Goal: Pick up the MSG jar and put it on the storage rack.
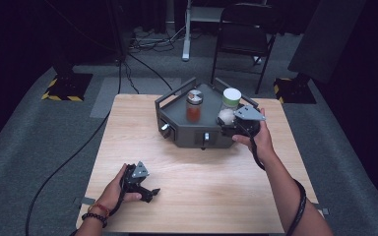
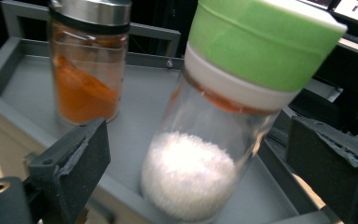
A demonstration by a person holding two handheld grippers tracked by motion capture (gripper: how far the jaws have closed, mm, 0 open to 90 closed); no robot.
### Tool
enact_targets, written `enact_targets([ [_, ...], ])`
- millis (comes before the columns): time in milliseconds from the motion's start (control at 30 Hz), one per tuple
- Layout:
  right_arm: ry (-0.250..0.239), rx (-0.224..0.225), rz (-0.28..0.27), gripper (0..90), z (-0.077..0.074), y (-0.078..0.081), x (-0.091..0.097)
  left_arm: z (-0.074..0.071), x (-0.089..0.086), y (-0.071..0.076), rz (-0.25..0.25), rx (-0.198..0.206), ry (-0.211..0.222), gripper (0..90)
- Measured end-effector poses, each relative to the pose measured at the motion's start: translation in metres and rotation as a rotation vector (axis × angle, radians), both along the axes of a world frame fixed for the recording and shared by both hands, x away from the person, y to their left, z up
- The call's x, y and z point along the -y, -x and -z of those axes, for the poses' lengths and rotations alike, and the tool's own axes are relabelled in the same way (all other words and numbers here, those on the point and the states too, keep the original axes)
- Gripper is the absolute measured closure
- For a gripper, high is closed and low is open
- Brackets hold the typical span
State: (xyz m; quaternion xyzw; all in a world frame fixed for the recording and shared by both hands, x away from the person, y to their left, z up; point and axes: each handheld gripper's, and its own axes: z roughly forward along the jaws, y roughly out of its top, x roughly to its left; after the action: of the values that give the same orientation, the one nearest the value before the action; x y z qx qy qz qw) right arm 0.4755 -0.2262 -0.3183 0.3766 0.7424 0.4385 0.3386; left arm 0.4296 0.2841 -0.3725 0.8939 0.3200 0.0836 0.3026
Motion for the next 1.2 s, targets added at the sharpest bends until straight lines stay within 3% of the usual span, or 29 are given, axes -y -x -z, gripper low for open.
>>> enact_targets([
  [333,0.008,0.013,-0.033,6.3,0.013,0.022,0.008,0.000,0.000,0.000,0.000,0.000,0.000,0.2],
  [700,0.026,-0.005,-0.088,6.0,0.029,0.040,0.013,0.000,0.000,0.000,0.000,0.000,0.000,0.2],
  [1000,0.033,-0.028,-0.127,5.8,0.043,0.051,0.016,0.000,0.000,0.000,0.000,0.000,0.000,0.2],
  [1200,0.044,-0.068,-0.173,5.8,0.050,0.057,0.021,0.000,0.000,0.000,0.000,0.000,0.000,0.2],
])
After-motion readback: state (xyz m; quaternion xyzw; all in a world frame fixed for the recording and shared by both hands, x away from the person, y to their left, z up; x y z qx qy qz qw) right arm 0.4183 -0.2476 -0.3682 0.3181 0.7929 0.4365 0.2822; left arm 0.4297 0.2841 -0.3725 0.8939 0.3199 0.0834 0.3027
